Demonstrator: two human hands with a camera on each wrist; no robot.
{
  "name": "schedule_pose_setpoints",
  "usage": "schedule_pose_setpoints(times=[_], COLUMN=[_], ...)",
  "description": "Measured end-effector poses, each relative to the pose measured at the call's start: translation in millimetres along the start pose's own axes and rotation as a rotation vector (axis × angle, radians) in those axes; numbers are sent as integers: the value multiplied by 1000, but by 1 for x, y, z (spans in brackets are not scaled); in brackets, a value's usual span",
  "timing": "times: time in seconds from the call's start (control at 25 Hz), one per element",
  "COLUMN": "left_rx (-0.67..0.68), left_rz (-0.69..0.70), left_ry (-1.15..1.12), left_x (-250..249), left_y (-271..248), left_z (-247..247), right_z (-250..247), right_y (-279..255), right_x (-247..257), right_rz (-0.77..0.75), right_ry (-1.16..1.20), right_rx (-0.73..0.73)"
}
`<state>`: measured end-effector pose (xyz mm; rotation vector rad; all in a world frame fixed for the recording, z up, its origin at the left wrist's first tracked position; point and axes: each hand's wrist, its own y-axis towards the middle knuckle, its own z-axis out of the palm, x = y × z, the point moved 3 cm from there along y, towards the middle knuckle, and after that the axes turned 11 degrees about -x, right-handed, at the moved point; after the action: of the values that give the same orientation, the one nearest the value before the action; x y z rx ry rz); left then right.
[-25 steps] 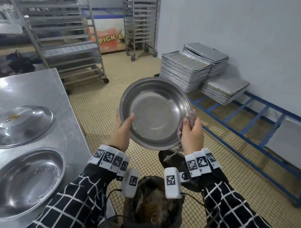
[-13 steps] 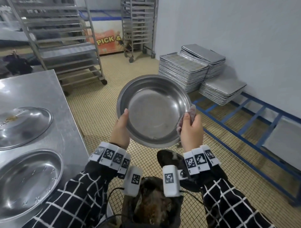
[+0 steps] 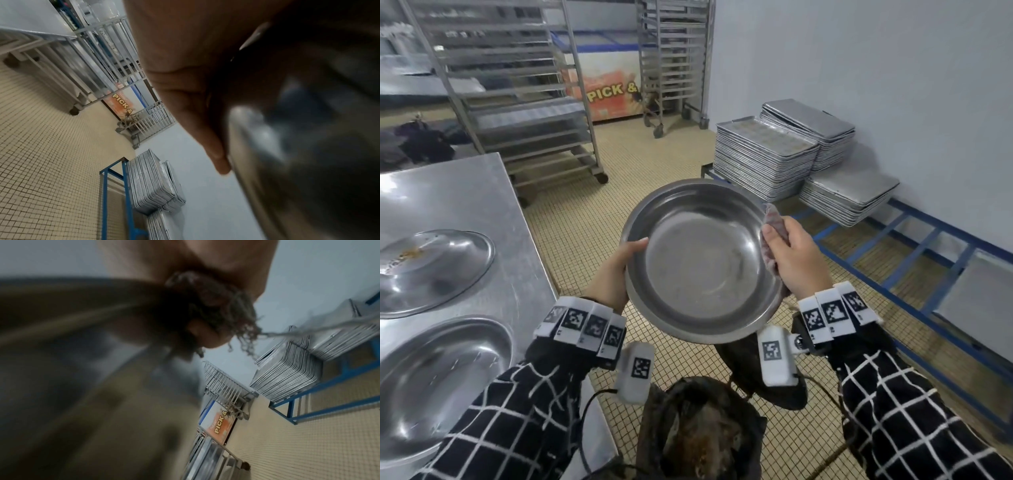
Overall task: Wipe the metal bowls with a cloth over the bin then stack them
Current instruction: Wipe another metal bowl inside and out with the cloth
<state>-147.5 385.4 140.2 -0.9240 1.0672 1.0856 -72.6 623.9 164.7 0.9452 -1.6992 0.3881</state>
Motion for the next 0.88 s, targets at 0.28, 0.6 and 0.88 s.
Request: schedule_pose_setpoints(times=[0.28,0.6,0.88], left_rx=[-211,53,-240], left_rz=[14,-14,-39], left_ry=[52,40,-5], left_x=[29,-18,19], left_y=[-5,-4,-4], left_z=[27,0,13], right_z=[33,1,30], right_y=[-34,9,-23], right_x=[5,6,-7], right_rz=[172,39,160], right_ry=[206,43,96], right_rx=[-288,94,-162])
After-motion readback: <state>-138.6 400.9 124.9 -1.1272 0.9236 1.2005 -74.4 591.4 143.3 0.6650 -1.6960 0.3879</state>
